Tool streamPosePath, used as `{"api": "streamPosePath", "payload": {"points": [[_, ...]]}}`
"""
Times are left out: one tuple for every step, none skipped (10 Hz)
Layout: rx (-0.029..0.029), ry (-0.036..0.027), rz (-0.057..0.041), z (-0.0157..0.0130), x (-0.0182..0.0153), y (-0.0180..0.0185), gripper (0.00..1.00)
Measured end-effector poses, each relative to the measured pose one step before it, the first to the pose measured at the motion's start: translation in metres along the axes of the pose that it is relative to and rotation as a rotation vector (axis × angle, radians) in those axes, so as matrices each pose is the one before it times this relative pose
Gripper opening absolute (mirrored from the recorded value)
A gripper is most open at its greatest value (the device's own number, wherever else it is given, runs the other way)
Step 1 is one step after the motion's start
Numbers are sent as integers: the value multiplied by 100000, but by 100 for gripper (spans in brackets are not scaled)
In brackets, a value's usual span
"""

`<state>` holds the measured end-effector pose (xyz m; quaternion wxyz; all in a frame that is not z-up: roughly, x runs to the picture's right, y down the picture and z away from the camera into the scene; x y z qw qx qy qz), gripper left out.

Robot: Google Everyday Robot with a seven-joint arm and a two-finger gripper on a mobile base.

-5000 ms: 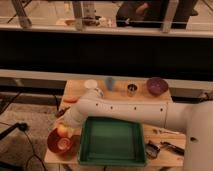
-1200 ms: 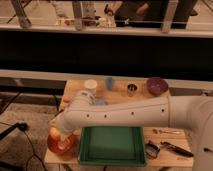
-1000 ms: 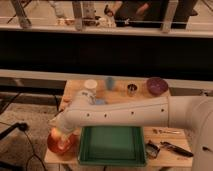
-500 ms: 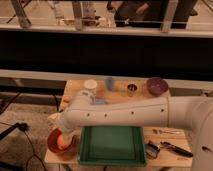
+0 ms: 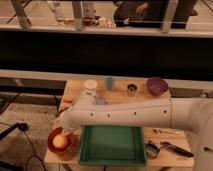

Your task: Place apple in red bowl

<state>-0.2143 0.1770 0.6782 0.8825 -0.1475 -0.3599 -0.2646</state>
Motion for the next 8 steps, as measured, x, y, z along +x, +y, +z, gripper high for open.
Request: {"api": "streamPosePath", "payload": {"points": [[351, -117, 231, 5, 59, 9, 33], [242, 15, 579, 10, 283, 74, 34], [643, 285, 820, -52, 918, -38, 29], [297, 152, 734, 6, 372, -47, 21], [232, -131, 453, 91, 154, -126, 13], [266, -140, 412, 135, 187, -168, 5], [451, -232, 659, 109, 345, -129, 1], [436, -439, 903, -35, 558, 308, 1]]}}
